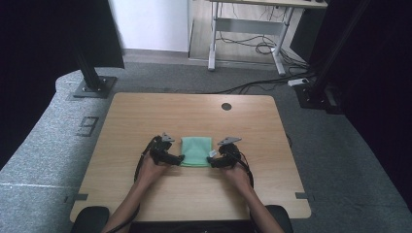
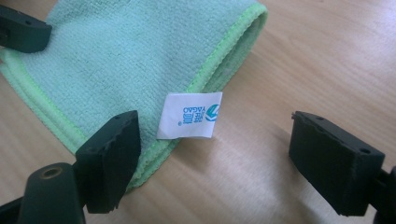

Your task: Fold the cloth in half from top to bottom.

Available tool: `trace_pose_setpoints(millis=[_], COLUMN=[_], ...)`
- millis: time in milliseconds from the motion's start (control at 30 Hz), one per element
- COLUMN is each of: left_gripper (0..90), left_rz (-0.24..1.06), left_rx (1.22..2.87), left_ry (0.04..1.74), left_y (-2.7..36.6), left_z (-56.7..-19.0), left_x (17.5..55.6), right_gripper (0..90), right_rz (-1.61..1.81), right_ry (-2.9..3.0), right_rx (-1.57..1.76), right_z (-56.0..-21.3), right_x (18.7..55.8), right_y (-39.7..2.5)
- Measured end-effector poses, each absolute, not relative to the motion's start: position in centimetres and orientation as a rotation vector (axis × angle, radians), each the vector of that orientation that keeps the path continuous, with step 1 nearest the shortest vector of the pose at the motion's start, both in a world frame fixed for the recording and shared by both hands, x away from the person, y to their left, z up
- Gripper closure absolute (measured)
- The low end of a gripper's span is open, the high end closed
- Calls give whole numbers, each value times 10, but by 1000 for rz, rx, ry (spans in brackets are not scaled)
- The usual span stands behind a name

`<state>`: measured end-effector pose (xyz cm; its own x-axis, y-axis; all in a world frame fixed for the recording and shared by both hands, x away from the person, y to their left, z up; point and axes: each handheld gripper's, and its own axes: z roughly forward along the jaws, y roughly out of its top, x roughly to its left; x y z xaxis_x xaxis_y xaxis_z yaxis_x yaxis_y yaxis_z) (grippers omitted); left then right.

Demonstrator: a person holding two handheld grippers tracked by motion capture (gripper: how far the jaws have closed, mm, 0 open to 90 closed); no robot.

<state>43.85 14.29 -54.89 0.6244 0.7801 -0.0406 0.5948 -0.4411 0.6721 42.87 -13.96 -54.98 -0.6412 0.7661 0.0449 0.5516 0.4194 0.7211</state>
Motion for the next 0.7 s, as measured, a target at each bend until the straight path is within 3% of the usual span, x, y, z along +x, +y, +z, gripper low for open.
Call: trace_pose_setpoints(millis=[700], left_gripper=[0], left_rz=[362], left_rx=[2176], left_ry=[1094], left_y=[142], left_z=[-549], left_x=[465], right_gripper=[154], right_rz=[1088], right_ry=[2337], right_rx=[1157], right_z=[-553], right_x=[453], right_y=[-142])
